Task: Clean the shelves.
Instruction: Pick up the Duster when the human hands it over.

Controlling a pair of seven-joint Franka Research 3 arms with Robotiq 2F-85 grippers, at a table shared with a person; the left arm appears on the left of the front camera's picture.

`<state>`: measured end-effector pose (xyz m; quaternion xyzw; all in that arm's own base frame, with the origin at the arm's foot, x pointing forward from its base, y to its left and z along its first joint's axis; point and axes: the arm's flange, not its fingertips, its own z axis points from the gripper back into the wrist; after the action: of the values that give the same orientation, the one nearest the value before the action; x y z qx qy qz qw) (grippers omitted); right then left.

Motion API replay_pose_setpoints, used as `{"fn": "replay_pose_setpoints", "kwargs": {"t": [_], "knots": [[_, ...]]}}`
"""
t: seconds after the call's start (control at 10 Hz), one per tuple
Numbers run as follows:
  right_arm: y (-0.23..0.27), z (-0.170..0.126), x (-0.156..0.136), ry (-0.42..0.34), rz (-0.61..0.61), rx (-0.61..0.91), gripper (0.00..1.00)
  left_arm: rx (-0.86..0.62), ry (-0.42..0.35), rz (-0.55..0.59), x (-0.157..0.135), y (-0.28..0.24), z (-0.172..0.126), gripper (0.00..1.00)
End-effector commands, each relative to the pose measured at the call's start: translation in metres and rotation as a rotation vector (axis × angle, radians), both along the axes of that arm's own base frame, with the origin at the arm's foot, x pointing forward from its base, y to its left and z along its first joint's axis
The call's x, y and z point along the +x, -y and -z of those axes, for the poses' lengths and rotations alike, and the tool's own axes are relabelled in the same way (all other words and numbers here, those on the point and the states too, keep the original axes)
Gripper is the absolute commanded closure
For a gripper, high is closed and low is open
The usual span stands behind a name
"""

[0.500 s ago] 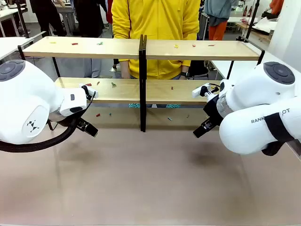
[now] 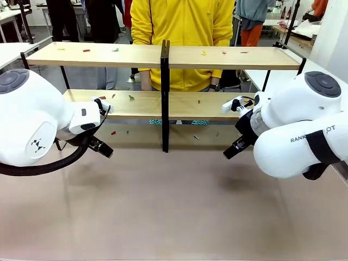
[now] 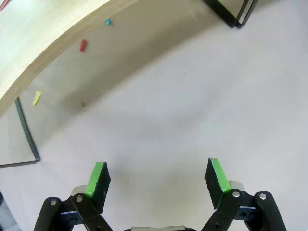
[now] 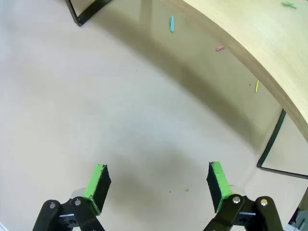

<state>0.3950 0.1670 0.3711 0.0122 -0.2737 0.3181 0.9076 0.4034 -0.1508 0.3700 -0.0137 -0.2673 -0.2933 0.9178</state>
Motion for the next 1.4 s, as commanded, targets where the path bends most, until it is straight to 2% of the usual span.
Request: {"fn": "replay_pose_setpoints", "kwargs": {"t": [0.0,0.5,0.6,0.7,0.8,0.9,1.0,1.1,1.2,1.3], "knots": [[0.000,0.000,0.000,0.000,0.000,0.000,0.00,0.000,0.000,0.000,0.000,0.000,0.000,0.00],[0.000,0.000,0.000,0.000,0.000,0.000,0.00,0.000,0.000,0.000,0.000,0.000,0.000,0.00],[0.004,-0.017,-0.014,-0.038,-0.057,0.022,0.00,0.000,0.000,0.000,0.000,0.000,0.000,0.00],[0.013,-0.047,-0.042,-0.073,-0.163,0.004,0.00,-0.065,-0.012,0.104,-0.021,-0.006,-0.033,0.00],[0.038,-0.084,-0.073,-0.026,-0.242,0.008,0.00,-0.121,-0.035,0.246,-0.054,-0.018,-0.068,0.00],[0.072,-0.120,-0.104,0.044,-0.245,0.088,0.00,-0.187,-0.009,0.352,-0.090,-0.037,-0.099,0.00],[0.098,-0.151,-0.139,0.097,-0.230,0.127,0.00,-0.235,0.058,0.408,-0.128,-0.065,-0.132,0.00],[0.114,-0.169,-0.154,0.161,-0.221,0.148,0.00,-0.283,0.147,0.437,-0.151,-0.088,-0.151,0.00],[0.125,-0.183,-0.162,0.254,-0.169,0.147,0.00,-0.315,0.232,0.398,-0.165,-0.110,-0.162,0.00],[0.135,-0.192,-0.164,0.309,-0.153,0.163,0.00,-0.344,0.281,0.367,-0.170,-0.125,-0.165,0.00]]}}
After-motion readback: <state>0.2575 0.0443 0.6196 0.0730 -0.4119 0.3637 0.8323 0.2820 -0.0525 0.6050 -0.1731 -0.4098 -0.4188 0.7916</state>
